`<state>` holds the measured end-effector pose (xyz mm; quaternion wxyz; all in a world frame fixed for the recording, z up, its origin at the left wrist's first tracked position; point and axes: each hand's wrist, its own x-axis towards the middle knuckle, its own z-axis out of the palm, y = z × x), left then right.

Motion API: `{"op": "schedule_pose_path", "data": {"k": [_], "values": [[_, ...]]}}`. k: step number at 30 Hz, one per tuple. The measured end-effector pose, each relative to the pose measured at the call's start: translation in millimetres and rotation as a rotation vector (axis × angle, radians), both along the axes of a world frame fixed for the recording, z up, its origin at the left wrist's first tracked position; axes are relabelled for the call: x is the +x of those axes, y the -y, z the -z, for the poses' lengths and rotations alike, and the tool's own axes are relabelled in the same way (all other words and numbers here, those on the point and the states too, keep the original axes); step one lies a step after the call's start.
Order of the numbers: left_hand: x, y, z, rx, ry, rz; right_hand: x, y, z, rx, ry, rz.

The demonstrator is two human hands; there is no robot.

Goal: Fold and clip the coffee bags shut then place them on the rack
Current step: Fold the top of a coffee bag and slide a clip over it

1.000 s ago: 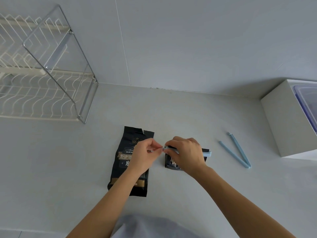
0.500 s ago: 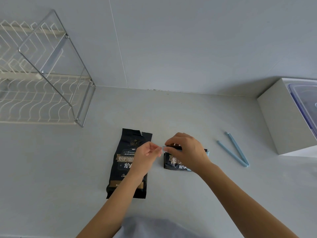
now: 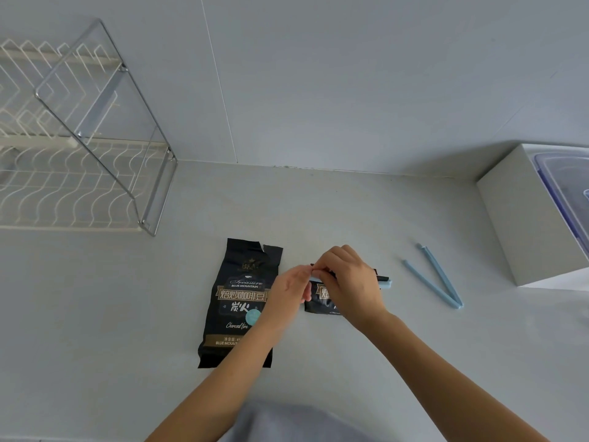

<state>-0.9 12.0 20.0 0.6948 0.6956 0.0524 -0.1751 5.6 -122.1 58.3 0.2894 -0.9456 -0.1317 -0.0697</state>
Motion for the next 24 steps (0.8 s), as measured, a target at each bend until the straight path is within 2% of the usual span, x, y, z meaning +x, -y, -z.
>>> {"op": "schedule_pose_path", "data": {"k": [4, 7, 11, 16, 19, 24], "values": [[-6, 5, 2, 0.039, 0.111, -0.035, -7, 3, -4, 0.049, 0.04, -0.065], [-9, 3, 8, 0.11, 0.175, -0.025, -11, 3, -7, -0.001, 0.026, -0.14], [-13, 2, 17, 0.13, 0.096, -0.098, -4, 0, -8, -0.061, -0.124, -0.145], [-4, -3, 14, 0.156, 0.073, -0.059, 7, 7, -4, -0.153, -0.202, -0.127], [0, -4, 12, 0.198, 0.056, -0.012, 5, 9, 1, -0.173, -0.201, -0.097], [-1, -5, 13, 0.149, 0.064, 0.014, 3, 6, 3, -0.128, -0.139, -0.084]]}}
